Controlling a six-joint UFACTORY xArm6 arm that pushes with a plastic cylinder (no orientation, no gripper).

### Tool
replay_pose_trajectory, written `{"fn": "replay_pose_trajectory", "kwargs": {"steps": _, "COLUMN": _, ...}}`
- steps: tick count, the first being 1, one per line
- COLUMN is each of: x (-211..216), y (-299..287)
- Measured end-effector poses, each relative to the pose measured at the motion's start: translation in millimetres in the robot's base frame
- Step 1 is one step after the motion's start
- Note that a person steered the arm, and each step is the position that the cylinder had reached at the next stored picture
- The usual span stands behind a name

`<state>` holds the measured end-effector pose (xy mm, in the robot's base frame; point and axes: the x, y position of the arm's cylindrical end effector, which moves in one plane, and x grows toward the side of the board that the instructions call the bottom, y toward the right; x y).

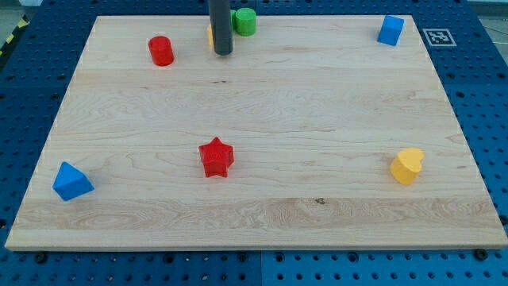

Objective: Move the yellow heart to the top right of the red star

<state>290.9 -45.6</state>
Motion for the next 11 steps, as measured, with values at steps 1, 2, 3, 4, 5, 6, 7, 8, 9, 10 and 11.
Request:
{"fn": "replay_pose_trajectory", "kwargs": {"steps": 1, "x": 49, "y": 55}}
{"fn": "replay_pose_trajectory", "kwargs": {"steps": 2, "x": 119, "y": 102}}
{"fn": "replay_pose_trajectory", "kwargs": {"steps": 3, "x": 186, "y": 145}}
{"fn": "replay_pose_trajectory", "kwargs": {"steps": 4, "x": 264, "y": 188}}
{"fn": "replay_pose_trajectory", "kwargs": {"steps": 5, "x": 309, "y": 253}}
{"fn": "replay_pose_trajectory", "kwargs": {"steps": 6, "x": 303, "y": 302}}
{"fn": "replay_pose_trajectory", "kwargs": {"steps": 7, "x": 283, "y": 293}}
{"fn": "replay_pose_trajectory", "kwargs": {"steps": 8, "x": 265, "y": 271}}
{"fn": "replay_pose_trajectory", "kwargs": {"steps": 9, "x": 246, "y": 252}}
{"fn": "replay_pose_trajectory", "kwargs": {"steps": 10, "x": 227, "y": 233}}
{"fn": "replay_pose_trajectory", "kwargs": {"steps": 11, "x": 211, "y": 214}}
